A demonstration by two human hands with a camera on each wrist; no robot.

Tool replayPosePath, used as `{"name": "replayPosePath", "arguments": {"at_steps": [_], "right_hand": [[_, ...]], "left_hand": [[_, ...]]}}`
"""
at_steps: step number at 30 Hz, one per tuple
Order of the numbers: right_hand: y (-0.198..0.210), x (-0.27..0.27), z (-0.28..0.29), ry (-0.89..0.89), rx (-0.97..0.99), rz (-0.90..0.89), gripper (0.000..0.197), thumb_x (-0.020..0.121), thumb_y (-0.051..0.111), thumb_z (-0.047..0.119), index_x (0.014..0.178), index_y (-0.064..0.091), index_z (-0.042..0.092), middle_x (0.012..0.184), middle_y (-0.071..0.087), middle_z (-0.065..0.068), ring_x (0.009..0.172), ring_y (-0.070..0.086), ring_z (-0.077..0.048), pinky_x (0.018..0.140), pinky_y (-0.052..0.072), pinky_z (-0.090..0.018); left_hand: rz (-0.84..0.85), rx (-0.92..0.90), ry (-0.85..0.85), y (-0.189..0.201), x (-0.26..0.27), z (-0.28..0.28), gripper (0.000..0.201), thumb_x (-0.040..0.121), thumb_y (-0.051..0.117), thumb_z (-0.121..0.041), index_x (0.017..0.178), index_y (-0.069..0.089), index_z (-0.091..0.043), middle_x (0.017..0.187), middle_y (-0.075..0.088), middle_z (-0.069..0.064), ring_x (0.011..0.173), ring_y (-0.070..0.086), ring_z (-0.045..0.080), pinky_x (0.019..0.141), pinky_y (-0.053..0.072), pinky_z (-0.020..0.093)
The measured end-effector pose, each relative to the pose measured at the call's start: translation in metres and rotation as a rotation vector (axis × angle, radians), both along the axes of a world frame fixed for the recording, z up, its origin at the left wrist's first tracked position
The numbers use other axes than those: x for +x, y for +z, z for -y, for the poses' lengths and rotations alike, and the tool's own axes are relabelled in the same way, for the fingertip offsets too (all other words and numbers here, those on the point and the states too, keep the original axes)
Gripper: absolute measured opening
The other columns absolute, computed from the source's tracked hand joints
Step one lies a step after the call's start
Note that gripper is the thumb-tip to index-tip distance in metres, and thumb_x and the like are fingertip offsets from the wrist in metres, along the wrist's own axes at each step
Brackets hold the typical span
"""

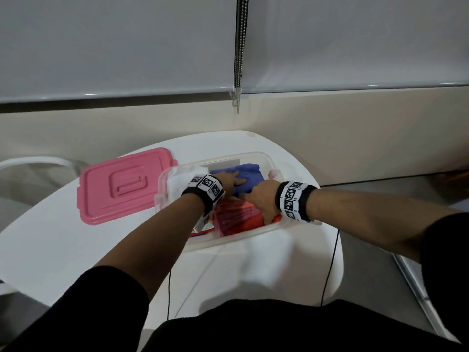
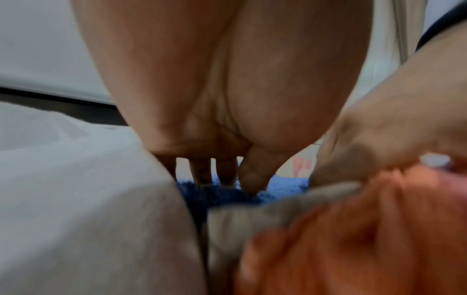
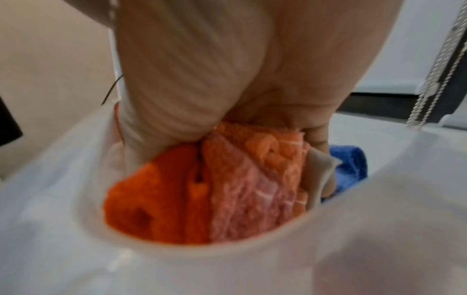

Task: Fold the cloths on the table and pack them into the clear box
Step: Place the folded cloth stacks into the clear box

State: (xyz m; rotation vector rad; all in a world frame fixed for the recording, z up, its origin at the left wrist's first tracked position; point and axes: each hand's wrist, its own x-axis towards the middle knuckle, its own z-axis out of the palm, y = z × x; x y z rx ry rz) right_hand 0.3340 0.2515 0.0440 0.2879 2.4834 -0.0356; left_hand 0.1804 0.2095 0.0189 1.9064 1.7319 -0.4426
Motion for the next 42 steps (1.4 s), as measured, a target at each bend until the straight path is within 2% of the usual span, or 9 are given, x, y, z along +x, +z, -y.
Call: {"name": "replayPosePath", "arguments": {"at_steps": [9, 16, 20, 25, 27, 31, 35, 39, 42], "right_hand": [[-0.042, -0.019, 0.001, 0.004, -0.004, 0.16, 0.078, 0.068, 0.082, 0.046, 0.131, 0.05, 0.013, 0.116, 0.064, -0.012, 0.1, 0.065, -0.03, 0.079, 0.054, -0.037], [-0.055, -0.03, 0.002, -0.008, 0.027, 0.309, 0.084, 0.071, 0.084, 0.038, 0.139, 0.043, 0.011, 0.125, 0.06, -0.013, 0.107, 0.063, -0.03, 0.089, 0.052, -0.035], [-0.06, -0.035, 0.007, -0.038, 0.023, 0.345, 0.085, 0.071, 0.084, 0.04, 0.139, 0.041, 0.013, 0.129, 0.056, -0.01, 0.114, 0.059, -0.031, 0.097, 0.049, -0.039], [-0.054, -0.034, -0.005, -0.137, -0.083, 0.368, 0.09, 0.062, 0.087, 0.033, 0.14, 0.044, 0.023, 0.131, 0.057, 0.001, 0.122, 0.056, -0.023, 0.102, 0.044, -0.033], [-0.042, -0.031, -0.005, -0.163, -0.078, 0.382, 0.089, 0.058, 0.085, 0.026, 0.138, 0.046, 0.027, 0.127, 0.06, 0.003, 0.112, 0.061, -0.023, 0.098, 0.05, -0.038], [-0.035, -0.028, -0.006, -0.231, -0.064, 0.442, 0.068, 0.058, 0.083, 0.019, 0.121, 0.059, 0.027, 0.102, 0.066, 0.006, 0.094, 0.065, -0.019, 0.084, 0.056, -0.033], [-0.035, -0.028, -0.004, -0.273, -0.019, 0.459, 0.047, 0.061, 0.081, 0.027, 0.1, 0.055, 0.028, 0.079, 0.058, 0.011, 0.084, 0.06, -0.02, 0.065, 0.047, -0.025], [-0.147, -0.009, -0.053, -0.128, -0.074, 0.398, 0.1, 0.037, 0.084, 0.056, 0.126, 0.046, 0.031, 0.099, 0.066, 0.012, 0.077, 0.066, -0.018, 0.068, 0.057, -0.034], [-0.105, -0.006, -0.028, -0.135, -0.055, 0.28, 0.072, 0.064, 0.076, 0.044, 0.127, 0.051, 0.02, 0.107, 0.066, -0.003, 0.088, 0.066, -0.029, 0.078, 0.055, -0.036]], "left_hand": [[-0.05, 0.086, -0.01, -0.009, -0.007, 0.008, 0.053, 0.105, 0.038, -0.025, 0.155, 0.02, -0.02, 0.162, 0.016, 0.013, 0.143, 0.028, 0.036, 0.116, 0.023, 0.043], [0.046, 0.179, 0.011, -0.007, -0.01, 0.015, 0.049, 0.101, 0.043, -0.019, 0.149, 0.038, -0.025, 0.156, 0.031, 0.01, 0.139, 0.034, 0.034, 0.111, 0.028, 0.042], [0.19, 0.33, 0.189, 0.017, 0.0, 0.018, 0.032, 0.084, 0.06, -0.015, 0.114, 0.07, -0.019, 0.122, 0.063, 0.005, 0.113, 0.057, 0.027, 0.094, 0.047, 0.035], [0.2, -0.08, 0.189, 0.001, 0.01, 0.033, 0.016, 0.072, 0.08, -0.018, 0.08, 0.07, -0.009, 0.07, 0.061, -0.004, 0.062, 0.053, 0.012, 0.058, 0.044, 0.019], [0.134, -0.116, 0.181, -0.006, 0.006, 0.036, 0.049, 0.056, 0.09, -0.038, 0.095, 0.071, -0.014, 0.09, 0.067, -0.004, 0.074, 0.062, 0.014, 0.065, 0.056, 0.024], [0.062, -0.1, 0.092, -0.004, 0.01, 0.036, 0.078, 0.048, 0.094, -0.038, 0.116, 0.062, -0.019, 0.109, 0.062, -0.002, 0.091, 0.064, 0.024, 0.081, 0.057, 0.04], [-0.026, -0.031, 0.038, -0.023, 0.011, 0.038, 0.058, 0.053, 0.09, -0.041, 0.102, 0.064, -0.023, 0.097, 0.069, -0.003, 0.077, 0.064, 0.022, 0.072, 0.059, 0.039], [-0.136, 0.117, -0.028, -0.011, 0.022, 0.053, 0.03, 0.082, 0.071, -0.024, 0.111, 0.064, -0.023, 0.106, 0.067, 0.006, 0.099, 0.065, 0.028, 0.083, 0.053, 0.038], [-0.129, 0.197, -0.029, -0.012, 0.022, 0.056, 0.01, 0.087, 0.063, -0.021, 0.084, 0.056, -0.028, 0.083, 0.062, 0.006, 0.087, 0.068, 0.024, 0.068, 0.053, 0.035]]}}
